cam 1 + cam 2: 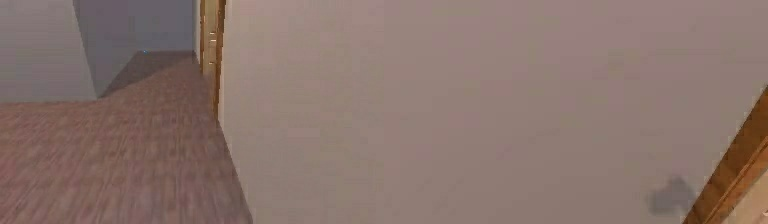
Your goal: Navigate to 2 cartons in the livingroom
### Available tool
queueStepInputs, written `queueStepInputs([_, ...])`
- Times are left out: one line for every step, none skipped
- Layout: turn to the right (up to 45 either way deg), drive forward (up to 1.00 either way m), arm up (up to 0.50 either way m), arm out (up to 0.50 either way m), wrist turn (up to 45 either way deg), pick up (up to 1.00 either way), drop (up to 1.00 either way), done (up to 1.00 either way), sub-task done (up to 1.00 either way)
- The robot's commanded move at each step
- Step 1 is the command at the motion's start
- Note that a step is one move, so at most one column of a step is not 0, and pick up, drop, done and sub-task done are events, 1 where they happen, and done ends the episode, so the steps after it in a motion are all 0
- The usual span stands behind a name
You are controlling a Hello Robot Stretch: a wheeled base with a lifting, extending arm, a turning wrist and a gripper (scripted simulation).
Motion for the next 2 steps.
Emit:
queueStepInputs([0.0,1.00,0.00,0.00,0.0,0.00,0.00,0.00,0.00])
queueStepInputs([0.0,1.00,0.00,0.00,0.0,0.00,0.00,0.00,0.00])
